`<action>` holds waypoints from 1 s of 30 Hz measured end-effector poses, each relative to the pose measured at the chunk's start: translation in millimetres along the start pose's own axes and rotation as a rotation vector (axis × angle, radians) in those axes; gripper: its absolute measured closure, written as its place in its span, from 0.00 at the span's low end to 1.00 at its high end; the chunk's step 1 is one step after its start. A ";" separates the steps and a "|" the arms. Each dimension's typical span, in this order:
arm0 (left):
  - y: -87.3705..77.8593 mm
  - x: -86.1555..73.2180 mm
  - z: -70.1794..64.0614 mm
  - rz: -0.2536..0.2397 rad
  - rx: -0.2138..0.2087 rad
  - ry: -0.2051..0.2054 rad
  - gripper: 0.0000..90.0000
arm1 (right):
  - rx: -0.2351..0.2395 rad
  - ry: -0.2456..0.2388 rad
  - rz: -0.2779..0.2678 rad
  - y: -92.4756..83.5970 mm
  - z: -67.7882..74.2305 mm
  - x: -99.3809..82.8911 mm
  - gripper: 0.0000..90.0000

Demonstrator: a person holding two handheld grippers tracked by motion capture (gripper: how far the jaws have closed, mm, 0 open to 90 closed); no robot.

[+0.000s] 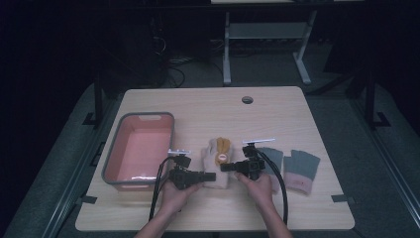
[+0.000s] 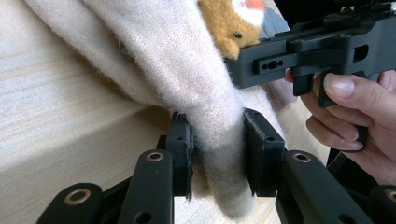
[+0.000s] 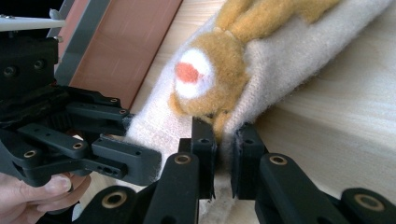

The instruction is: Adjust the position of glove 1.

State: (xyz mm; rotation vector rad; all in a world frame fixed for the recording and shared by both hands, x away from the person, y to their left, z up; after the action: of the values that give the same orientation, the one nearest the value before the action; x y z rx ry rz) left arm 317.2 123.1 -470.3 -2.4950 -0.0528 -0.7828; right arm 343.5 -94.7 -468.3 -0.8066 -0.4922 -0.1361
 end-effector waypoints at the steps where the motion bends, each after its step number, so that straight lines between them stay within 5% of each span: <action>1: -0.6 0.7 -0.8 -0.003 0.001 -0.001 0.74 | 0.002 0.001 0.001 -0.1 -0.1 0.1 0.91; 15: -3.2 13.9 -12.2 -0.013 -0.023 0.042 0.74 | 0.014 0.025 -0.043 -15.4 1.4 4.2 0.91; 30: -24.3 32.8 -24.6 -0.046 -0.050 0.070 0.74 | 0.028 0.001 -0.082 -33.5 23.0 21.1 0.91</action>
State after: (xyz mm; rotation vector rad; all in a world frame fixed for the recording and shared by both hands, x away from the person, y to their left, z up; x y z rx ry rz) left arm 327.1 128.2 -424.0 -2.5189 -0.0672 -0.9006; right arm 343.5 -99.8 -422.8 -0.7595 -0.5252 -0.2055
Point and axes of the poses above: each handheld gripper's, and its own axes: y roughly forward along the jaws, x roughly out of its top, z roughly to its left, the point moved 2 cm from there along y, roughly forward along the jaws, and after that the axes turned 7 degrees about -x, right-handed, at the moved point
